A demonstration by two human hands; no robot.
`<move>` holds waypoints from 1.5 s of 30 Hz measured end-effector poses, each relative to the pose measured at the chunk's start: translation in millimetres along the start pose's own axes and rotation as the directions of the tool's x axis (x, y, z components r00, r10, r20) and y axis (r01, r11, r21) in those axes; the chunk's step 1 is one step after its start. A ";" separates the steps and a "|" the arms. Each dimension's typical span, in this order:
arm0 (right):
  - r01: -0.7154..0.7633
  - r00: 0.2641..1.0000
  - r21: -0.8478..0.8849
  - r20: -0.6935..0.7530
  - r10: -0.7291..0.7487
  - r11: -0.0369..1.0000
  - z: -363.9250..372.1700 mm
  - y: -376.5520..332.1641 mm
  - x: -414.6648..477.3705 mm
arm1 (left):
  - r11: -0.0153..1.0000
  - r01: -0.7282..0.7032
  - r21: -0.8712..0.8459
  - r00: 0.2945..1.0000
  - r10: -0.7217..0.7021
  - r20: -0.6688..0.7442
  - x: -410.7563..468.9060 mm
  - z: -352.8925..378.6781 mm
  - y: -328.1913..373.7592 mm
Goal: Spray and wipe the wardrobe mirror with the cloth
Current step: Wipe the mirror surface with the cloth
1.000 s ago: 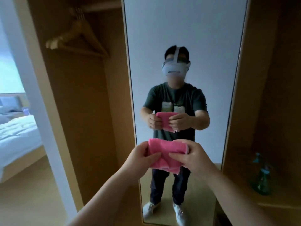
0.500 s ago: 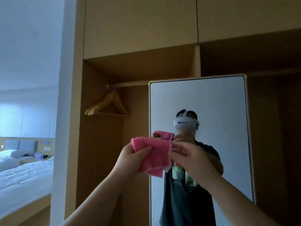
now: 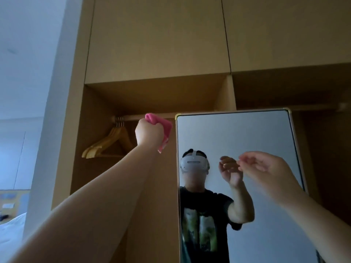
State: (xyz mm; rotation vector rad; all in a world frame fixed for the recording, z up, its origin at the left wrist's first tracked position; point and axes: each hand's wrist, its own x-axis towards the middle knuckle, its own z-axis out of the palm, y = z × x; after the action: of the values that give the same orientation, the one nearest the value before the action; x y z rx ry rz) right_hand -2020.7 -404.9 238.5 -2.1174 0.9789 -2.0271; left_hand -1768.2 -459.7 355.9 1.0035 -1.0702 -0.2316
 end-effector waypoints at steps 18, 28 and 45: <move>-0.186 0.965 -0.213 -0.222 0.138 0.959 -108.6 92.6 32.5 | 0.972 -0.185 0.142 0.982 0.187 0.000 -9.0 62.5 -20.1; -0.246 0.961 -0.273 -0.193 0.198 0.930 -103.4 117.2 24.3 | 0.934 -0.256 0.250 0.966 0.258 0.025 -39.9 51.7 -24.2; -0.330 0.944 -0.165 -0.078 0.321 0.930 -91.0 146.0 -9.0 | 0.920 -0.309 0.240 0.950 0.310 0.033 -82.1 51.4 -62.8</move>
State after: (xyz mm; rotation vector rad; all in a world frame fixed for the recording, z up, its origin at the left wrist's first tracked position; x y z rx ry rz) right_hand -2161.9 -482.7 177.4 -1.8285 1.4565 -1.8964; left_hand -1833.2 -474.9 261.7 1.0336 -1.2556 0.1656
